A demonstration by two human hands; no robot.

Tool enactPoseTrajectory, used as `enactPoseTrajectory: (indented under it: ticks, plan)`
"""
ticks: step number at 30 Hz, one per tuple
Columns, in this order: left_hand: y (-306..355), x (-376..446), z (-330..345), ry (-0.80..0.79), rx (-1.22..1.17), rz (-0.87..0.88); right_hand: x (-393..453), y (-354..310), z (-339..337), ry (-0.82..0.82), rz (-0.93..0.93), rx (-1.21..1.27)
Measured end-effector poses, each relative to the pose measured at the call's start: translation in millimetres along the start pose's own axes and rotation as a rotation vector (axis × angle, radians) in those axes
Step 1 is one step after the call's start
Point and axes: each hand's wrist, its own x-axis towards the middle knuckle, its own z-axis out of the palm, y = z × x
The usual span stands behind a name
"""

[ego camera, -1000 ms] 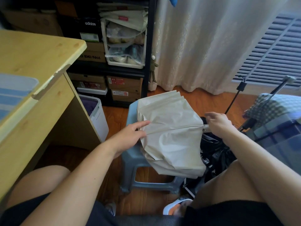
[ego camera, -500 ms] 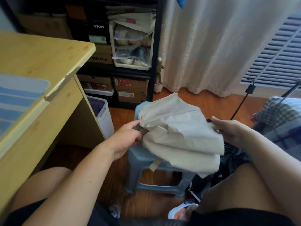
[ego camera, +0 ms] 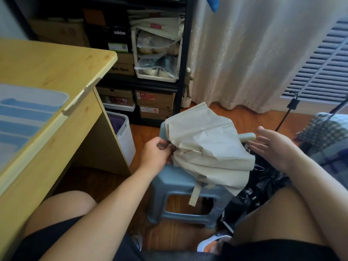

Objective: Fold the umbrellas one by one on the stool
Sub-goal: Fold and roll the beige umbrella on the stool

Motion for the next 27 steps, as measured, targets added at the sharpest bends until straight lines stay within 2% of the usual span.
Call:
enactPoseTrajectory:
  ticks: [4,8,11,14,18,22,24,27]
  plan:
    - [0,3,0,0.005,0.087,0.053,-25,2,3,0.145,-0.068,-0.378]
    - [-5,1,-1,0.005,0.234,0.128,-46,6,14,0.029,0.022,-0.593]
    - [-4,0,-4,-0.034,0.285,0.145,-56,5,17,-0.073,0.038,-0.596]
    - [-4,-2,-6,-0.049,0.297,0.088,-59,8,11,-0.135,-0.001,-0.545]
    - [8,-25,-9,0.039,0.277,-0.027,-63,11,7,-0.176,0.001,-0.494]
    - [18,-73,-12,-0.049,0.334,0.243,-65,7,4,-0.142,0.001,-0.455]
    - [15,-80,-9,-0.069,0.383,0.373,-67,7,4,-0.093,-0.017,-0.515]
    - [12,-74,-1,-0.062,0.439,0.475,-70,12,6,-0.030,-0.037,-0.650]
